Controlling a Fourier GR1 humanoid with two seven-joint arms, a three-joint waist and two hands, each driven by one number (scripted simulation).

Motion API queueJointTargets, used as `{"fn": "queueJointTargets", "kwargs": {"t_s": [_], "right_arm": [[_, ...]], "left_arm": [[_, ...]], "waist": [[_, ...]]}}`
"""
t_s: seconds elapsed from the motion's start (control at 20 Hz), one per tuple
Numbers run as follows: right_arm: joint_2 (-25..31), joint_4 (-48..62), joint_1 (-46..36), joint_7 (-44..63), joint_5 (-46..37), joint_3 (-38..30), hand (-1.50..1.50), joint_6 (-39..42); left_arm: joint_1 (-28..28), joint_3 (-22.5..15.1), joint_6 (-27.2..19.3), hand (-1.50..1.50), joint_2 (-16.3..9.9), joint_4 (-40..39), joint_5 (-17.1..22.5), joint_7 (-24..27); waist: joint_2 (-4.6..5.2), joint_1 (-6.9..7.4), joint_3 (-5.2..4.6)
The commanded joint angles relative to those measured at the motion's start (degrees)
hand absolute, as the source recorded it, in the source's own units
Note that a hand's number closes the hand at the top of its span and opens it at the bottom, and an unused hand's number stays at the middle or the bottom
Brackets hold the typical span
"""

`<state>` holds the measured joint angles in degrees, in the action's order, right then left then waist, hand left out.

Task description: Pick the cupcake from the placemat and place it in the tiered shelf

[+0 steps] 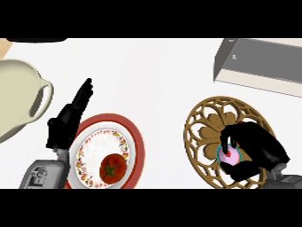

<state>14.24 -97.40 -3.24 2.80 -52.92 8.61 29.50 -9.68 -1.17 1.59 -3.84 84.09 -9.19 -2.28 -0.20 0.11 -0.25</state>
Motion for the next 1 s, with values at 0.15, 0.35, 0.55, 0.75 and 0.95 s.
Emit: {"fn": "queueJointTargets", "kwargs": {"t_s": [0.15, 0.35, 0.55, 0.75, 0.95], "right_arm": [[-13.9, 5.9, -4.8, 30.4, -6.1, 0.5, 1.5, -12.9], [-14.1, 7.1, -11.1, 45.1, -2.5, 9.8, 1.5, -21.3], [-14.2, 10.5, -14.9, 46.1, 1.5, 12.8, 1.5, -37.3], [-14.2, 4.0, -19.3, 48.2, 3.0, 13.6, 1.5, -43.7], [-14.2, -1.3, -24.1, 56.0, -2.8, 15.0, 1.5, -42.0]], "left_arm": [[-1.6, 0.3, 0.0, 0.0, 0.2, -2.2, 0.0, 1.0], [-1.0, -1.1, -0.4, 0.0, 0.5, -1.6, -1.4, 0.9], [0.4, -0.7, 0.8, 0.0, 0.3, -1.3, -0.2, 1.6], [-0.4, -0.2, -0.8, 0.0, 0.4, -1.9, -1.1, 0.9], [-2.1, 1.5, -0.1, 0.0, -0.4, -4.9, -0.1, 3.4]], "waist": [[0.78, 1.27, 0.18], [0.28, 1.12, 0.24], [0.3, 1.49, 0.3], [0.11, 0.72, 0.26], [0.14, -0.17, 0.21]]}}
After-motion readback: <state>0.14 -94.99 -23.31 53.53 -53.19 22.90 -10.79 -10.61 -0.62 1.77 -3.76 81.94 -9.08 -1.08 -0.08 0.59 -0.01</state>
